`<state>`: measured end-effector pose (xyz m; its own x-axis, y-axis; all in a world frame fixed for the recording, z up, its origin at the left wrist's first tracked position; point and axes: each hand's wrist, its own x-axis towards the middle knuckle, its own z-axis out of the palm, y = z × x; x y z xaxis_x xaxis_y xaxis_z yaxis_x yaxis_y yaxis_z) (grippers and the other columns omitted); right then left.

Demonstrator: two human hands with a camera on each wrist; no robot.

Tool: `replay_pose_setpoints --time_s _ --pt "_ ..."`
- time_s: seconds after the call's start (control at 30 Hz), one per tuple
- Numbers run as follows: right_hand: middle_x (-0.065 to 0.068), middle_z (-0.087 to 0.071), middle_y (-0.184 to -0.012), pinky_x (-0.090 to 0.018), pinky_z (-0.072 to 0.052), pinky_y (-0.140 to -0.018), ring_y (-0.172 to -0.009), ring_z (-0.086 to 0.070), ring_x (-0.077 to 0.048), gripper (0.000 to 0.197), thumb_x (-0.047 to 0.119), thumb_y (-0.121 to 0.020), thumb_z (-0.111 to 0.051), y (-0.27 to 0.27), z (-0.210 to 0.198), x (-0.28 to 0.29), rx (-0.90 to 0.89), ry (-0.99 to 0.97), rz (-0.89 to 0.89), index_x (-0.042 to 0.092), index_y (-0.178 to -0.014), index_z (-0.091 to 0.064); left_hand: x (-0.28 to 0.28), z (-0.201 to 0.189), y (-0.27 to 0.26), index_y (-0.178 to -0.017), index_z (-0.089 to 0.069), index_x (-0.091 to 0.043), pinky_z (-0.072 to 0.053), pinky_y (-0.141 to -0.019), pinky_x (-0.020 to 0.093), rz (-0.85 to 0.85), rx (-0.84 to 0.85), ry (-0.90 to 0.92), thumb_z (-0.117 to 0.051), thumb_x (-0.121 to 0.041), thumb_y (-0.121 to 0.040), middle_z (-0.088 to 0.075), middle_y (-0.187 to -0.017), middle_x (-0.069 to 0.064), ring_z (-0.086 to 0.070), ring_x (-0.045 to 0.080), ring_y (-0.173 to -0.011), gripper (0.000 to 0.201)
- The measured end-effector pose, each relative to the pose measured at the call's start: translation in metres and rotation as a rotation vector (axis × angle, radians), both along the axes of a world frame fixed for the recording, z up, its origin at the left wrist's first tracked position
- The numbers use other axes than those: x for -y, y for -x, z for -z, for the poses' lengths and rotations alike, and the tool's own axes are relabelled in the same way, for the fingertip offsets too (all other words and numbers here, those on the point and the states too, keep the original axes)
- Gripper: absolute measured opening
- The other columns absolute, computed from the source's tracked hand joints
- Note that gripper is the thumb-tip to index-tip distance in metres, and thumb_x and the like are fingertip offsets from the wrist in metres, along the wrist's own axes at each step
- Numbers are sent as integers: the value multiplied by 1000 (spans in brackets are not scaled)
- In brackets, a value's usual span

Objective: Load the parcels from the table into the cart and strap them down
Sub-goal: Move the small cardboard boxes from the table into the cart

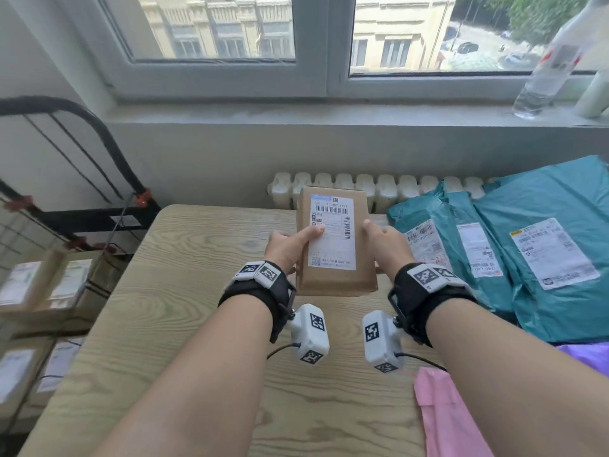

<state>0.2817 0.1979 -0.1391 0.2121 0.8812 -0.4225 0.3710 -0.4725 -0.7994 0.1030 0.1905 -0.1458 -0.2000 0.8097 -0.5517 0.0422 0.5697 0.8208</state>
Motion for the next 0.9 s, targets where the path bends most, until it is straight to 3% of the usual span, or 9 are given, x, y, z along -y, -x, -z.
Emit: replay_pose_setpoints --time_s 0.13,0.27,0.4,0.5,0.63,0.7,0.8,0.9 --pt "-1 -59 -99 -48 -54 -86 -98 -61 -25 46 60 -88 -47 28 -9 8 -93 -13 -28 16 -101 -48 15 -12 29 -126 -44 -15 -55 -87 43 -45 46 -56 -82 -49 -56 -68 -112 7 -69 22 -95 87" --pt "0 -67 -106 -41 -54 -80 -97 -64 -19 54 65 -87 -45 65 -16 27 -247 48 -94 19 -114 -56 35 -12 68 -132 -44 -15 -54 -74 35 -63 93 -81 -79 -43 -69 -67 -114 7 -68 20 -96 78" --pt "4 -68 -95 -42 -52 -87 -93 -65 -19 39 63 -92 -43 112 -26 58 -304 80 -156 28 -93 -61 61 -13 115 -127 -55 -10 -51 -58 26 -85 127 -100 -78 -48 -60 -72 -106 7 -71 19 -87 81" --pt "3 -68 -96 -42 -52 -86 -93 -65 -20 38 62 -92 -43 154 -33 80 -324 91 -199 28 -94 -62 85 -13 153 -121 -61 -10 -51 -58 24 -108 148 -117 -75 -43 -73 -74 -101 7 -72 22 -86 60" --pt "4 -68 -109 -44 -51 -94 -102 -65 -21 40 62 -93 -40 214 -33 110 -341 93 -262 32 -109 -61 122 -14 209 -120 -61 -12 -56 -66 29 -141 161 -115 -74 -55 -51 -75 -100 7 -73 24 -89 82" --pt "2 -68 -111 -45 -51 -94 -103 -65 -23 39 62 -93 -41 243 -32 123 -344 94 -288 33 -108 -61 137 -13 238 -121 -60 -14 -59 -76 34 -155 169 -122 -74 -58 -45 -75 -101 7 -73 23 -89 89" --pt "-2 -69 -110 -44 -54 -89 -100 -67 -24 40 61 -91 -45 281 -30 139 -350 118 -337 30 -109 -62 157 -10 283 -123 -59 -14 -57 -89 43 -189 166 -137 -77 -60 -44 -74 -104 7 -73 24 -91 92" --pt "-6 -68 -108 -39 -55 -77 -95 -67 -25 43 56 -90 -49 317 -29 155 -368 167 -384 23 -116 -60 177 -8 324 -120 -62 -13 -56 -90 46 -197 134 -142 -77 -64 -47 -74 -102 7 -73 25 -90 90"
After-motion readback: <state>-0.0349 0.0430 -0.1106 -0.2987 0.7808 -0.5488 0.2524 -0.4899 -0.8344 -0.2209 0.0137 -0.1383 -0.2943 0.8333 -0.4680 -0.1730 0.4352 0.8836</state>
